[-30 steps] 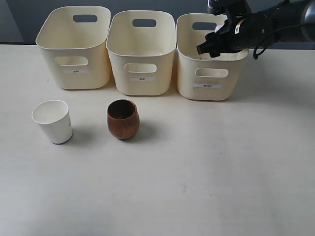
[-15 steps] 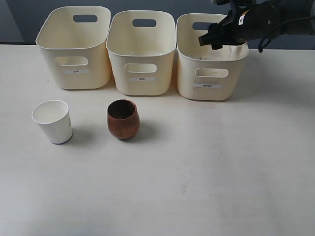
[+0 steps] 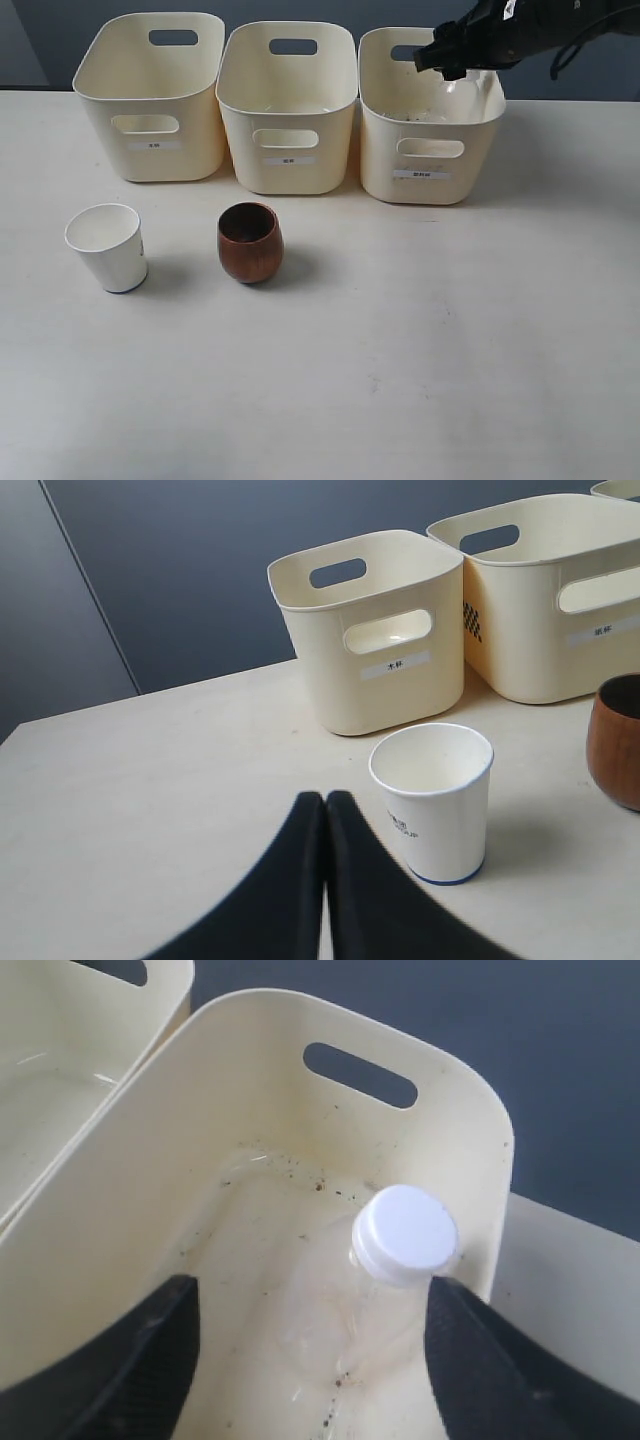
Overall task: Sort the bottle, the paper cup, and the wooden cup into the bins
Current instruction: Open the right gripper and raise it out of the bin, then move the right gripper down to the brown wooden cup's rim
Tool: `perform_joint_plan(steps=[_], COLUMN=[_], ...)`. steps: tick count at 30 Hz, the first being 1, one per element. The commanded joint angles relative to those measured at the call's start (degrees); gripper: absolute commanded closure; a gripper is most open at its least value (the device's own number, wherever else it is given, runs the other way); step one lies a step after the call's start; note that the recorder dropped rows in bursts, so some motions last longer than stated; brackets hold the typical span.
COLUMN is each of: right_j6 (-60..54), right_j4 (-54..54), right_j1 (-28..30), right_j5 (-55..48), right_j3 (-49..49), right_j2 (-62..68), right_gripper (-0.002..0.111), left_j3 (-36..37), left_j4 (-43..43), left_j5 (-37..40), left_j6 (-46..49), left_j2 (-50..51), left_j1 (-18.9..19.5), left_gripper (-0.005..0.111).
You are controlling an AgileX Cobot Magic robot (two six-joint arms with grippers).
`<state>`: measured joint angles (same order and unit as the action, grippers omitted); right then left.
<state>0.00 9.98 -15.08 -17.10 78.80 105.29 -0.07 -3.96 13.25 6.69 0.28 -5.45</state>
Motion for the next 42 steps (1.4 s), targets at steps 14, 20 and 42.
perform_joint_plan(steps=[14, 20, 42], right_j6=[0.0, 0.0, -1.88], right_j4=[-1.43, -1.64, -7.75], right_j1=[-4.33, -6.73, -19.61], right_j5=[-20.46, -27.68, -41.64], right_j3=[0.37, 0.37, 0.37], right_j2=[-14.4, -17.77, -23.94], right_gripper=[0.05, 0.05, 0.05], left_j3=[0.07, 0.07, 0.07], left_j4=[0.0, 0.0, 0.0], left_j5=[-0.34, -0.34, -0.34], left_j6=[-0.11, -0.11, -0.11], left_j2=[-0.28, -0.28, -0.28], left_j1=[-0.42, -0.42, -0.42], left_gripper=[0.107, 0.107, 0.107])
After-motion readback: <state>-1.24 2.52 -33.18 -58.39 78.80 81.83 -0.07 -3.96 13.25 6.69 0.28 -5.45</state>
